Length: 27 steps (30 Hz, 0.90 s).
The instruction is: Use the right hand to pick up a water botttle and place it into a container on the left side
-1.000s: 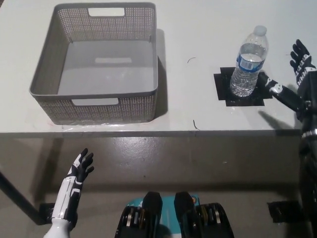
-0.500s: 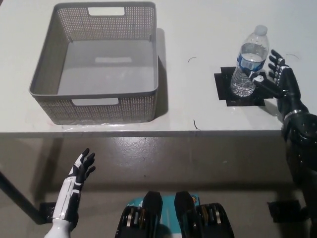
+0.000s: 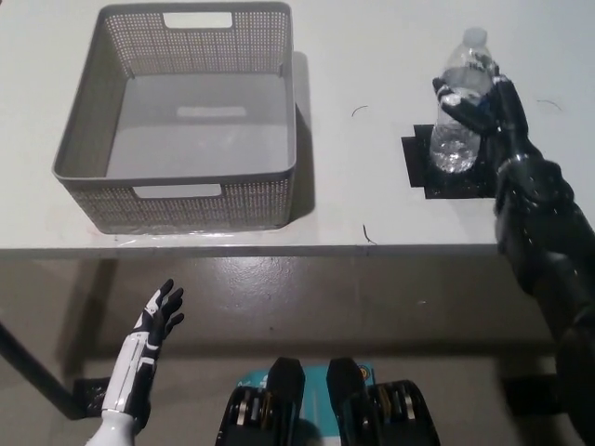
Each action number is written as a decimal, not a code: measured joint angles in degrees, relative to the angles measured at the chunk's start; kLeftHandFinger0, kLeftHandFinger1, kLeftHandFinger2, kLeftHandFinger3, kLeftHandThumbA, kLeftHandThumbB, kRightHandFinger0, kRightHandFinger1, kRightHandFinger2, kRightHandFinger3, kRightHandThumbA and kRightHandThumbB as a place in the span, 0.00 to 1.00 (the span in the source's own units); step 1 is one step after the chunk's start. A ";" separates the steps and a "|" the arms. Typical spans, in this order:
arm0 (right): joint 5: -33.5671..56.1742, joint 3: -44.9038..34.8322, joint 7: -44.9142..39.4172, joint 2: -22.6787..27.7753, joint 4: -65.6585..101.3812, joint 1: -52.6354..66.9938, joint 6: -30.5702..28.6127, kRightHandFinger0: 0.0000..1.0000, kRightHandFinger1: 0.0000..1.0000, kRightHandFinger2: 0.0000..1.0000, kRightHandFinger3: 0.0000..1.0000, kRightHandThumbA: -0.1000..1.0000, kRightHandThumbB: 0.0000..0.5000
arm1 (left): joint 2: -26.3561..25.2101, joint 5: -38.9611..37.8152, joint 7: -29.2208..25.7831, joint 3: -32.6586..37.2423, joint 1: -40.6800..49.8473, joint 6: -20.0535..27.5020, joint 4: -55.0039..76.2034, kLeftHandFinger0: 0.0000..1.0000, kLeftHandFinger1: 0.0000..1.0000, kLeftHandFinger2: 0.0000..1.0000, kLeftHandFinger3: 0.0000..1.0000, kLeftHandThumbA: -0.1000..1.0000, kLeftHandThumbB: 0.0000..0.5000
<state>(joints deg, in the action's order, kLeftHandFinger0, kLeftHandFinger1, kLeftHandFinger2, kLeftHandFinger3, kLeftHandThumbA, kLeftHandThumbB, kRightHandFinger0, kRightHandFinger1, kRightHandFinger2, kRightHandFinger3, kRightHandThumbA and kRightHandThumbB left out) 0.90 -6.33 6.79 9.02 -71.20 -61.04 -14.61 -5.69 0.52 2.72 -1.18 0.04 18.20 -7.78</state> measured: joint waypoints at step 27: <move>-6.87 8.93 10.50 -19.76 21.24 -9.69 -0.43 0.00 0.11 0.53 0.56 0.00 0.24 | 0.15 2.48 0.29 1.23 1.65 0.01 -0.10 1.00 1.00 1.00 1.00 0.99 0.22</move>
<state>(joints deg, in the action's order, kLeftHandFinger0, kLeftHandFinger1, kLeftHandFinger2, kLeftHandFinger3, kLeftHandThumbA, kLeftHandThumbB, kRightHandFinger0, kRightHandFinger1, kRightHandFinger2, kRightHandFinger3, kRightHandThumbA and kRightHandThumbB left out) -5.97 2.60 17.30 -10.75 -49.96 -70.73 -15.04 -5.54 3.00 3.01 0.05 1.69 18.21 -7.88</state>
